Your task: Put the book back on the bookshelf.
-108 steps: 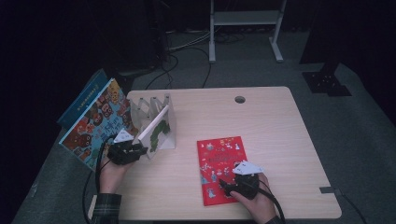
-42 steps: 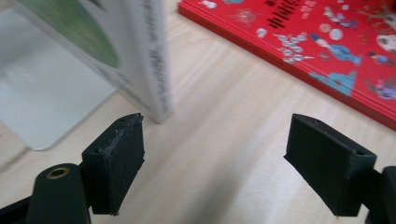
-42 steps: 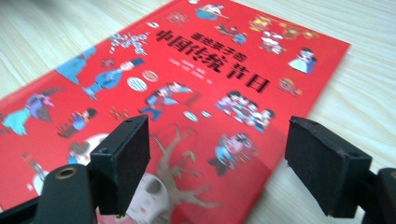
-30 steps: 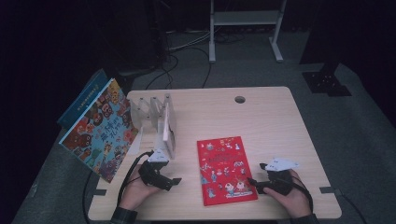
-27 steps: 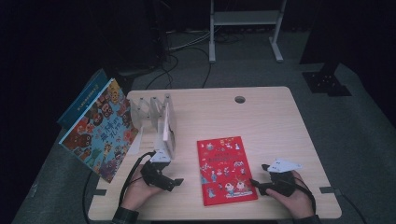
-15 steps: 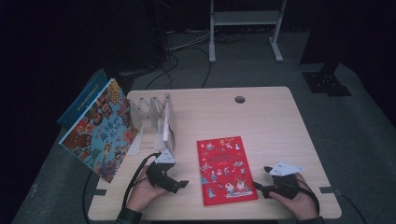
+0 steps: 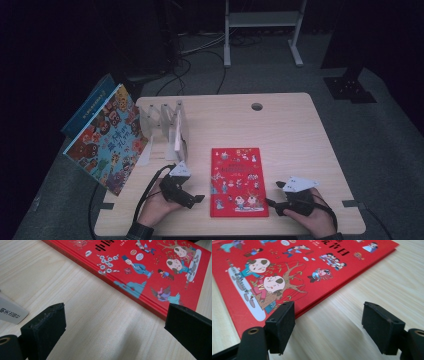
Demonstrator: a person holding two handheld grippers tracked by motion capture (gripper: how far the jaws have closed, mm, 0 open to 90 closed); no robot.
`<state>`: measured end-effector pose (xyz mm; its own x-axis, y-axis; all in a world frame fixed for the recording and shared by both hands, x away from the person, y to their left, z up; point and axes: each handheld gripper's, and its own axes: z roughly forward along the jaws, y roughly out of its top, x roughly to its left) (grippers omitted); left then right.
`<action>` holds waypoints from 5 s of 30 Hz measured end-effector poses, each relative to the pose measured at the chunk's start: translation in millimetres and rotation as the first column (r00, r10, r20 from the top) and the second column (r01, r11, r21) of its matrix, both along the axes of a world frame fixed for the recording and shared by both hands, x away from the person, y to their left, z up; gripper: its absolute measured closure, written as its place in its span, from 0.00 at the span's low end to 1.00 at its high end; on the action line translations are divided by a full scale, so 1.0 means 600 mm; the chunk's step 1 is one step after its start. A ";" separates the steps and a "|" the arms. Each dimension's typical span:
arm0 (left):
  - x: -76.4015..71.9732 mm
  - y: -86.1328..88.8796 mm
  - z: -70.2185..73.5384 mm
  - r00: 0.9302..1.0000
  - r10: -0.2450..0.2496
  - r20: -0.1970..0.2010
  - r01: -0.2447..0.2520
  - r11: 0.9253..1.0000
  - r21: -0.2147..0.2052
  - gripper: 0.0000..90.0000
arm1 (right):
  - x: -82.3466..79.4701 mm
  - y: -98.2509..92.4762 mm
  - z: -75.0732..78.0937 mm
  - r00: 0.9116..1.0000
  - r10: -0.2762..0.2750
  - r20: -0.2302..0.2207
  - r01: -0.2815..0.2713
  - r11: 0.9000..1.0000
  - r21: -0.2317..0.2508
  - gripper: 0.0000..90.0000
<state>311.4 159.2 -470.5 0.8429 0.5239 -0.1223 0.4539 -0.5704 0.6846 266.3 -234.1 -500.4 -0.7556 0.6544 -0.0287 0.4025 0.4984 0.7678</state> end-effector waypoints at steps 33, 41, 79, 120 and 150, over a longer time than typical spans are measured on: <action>0.003 -0.010 -0.017 0.999 -0.021 -0.038 0.023 0.999 0.029 0.03 | -0.017 0.126 -0.002 0.999 0.053 0.005 -0.053 0.999 0.007 0.26; 0.007 -0.004 -0.021 0.999 0.003 -0.037 -0.002 0.999 0.046 0.02 | -0.019 0.154 -0.002 0.998 0.055 -0.016 -0.055 0.998 0.014 0.25; 0.008 -0.003 -0.032 1.000 -0.006 -0.010 0.006 0.999 0.051 0.00 | 0.216 0.084 0.011 0.991 -0.028 -0.127 0.036 0.997 0.061 0.27; 0.000 -0.027 -0.031 0.997 -0.072 -0.017 0.073 0.995 0.063 0.00 | 0.087 0.037 0.008 0.986 -0.093 -0.138 0.104 0.992 0.071 0.27; 0.026 -0.055 -0.004 0.999 0.012 0.031 -0.012 1.000 -0.006 0.00 | -0.023 0.081 -0.003 0.996 -0.062 -0.066 0.060 0.998 -0.027 0.15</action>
